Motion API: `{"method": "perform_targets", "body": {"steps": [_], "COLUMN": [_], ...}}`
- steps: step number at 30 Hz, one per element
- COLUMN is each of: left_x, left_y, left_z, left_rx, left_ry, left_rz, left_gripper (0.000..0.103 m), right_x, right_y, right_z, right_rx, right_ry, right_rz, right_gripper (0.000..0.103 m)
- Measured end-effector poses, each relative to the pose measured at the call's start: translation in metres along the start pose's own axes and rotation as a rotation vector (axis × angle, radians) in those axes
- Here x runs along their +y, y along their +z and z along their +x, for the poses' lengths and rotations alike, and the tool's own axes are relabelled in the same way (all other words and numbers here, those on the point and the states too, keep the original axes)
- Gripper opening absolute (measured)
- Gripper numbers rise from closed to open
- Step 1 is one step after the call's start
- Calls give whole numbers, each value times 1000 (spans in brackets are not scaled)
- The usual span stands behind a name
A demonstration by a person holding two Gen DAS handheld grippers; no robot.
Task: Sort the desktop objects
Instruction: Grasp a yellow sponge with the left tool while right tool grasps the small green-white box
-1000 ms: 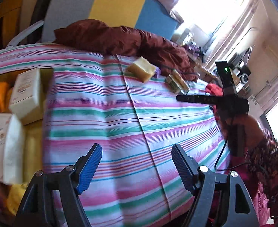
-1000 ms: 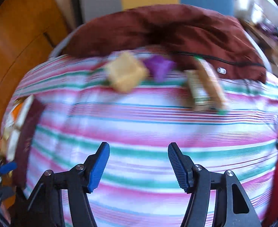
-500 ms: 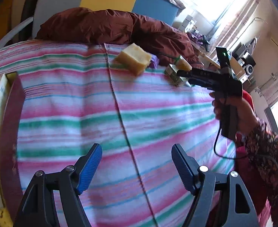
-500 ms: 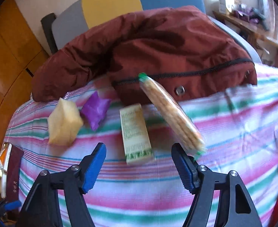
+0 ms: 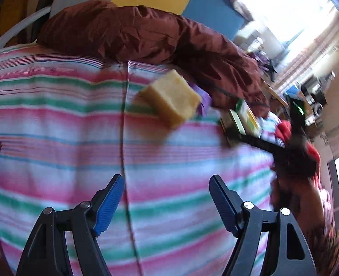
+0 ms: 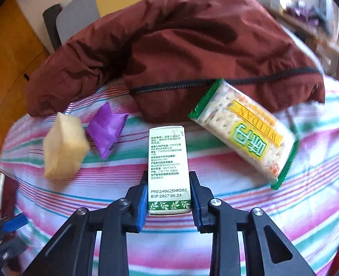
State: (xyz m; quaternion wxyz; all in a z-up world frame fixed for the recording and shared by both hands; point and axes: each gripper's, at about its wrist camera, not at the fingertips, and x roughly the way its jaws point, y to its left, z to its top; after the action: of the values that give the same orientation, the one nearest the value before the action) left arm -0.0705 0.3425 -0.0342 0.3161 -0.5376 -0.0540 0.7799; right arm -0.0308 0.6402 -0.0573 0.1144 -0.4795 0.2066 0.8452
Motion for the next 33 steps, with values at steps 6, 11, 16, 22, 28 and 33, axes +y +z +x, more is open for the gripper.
{"method": "perform_targets", "body": {"steps": [6, 11, 16, 22, 28, 33], "left_x": [-7, -5, -9, -20, -15, -9], "left_y": [52, 86, 100, 101, 79, 54], "left_z": [28, 59, 75, 94, 83, 70], "left_rx": [-7, 43, 44, 43, -19, -24], "left_ry": [-25, 9, 58, 169, 82, -8], "left_rz": [-161, -269, -274, -129, 0, 22], "left_gripper": [86, 86, 87, 80, 63, 52], "right_x": [12, 9, 5, 2, -6, -10], "right_y": [-3, -3, -4, -6, -3, -4], "right_z": [-2, -6, -9, -14, -11, -14], "right_rx": [82, 96, 106, 107, 107, 103], "right_ry": [-64, -50, -31, -30, -36, -36], "right_rz": [-67, -62, -47, -44, -48, -46], "right_gripper": [31, 31, 31, 31, 31, 31]}}
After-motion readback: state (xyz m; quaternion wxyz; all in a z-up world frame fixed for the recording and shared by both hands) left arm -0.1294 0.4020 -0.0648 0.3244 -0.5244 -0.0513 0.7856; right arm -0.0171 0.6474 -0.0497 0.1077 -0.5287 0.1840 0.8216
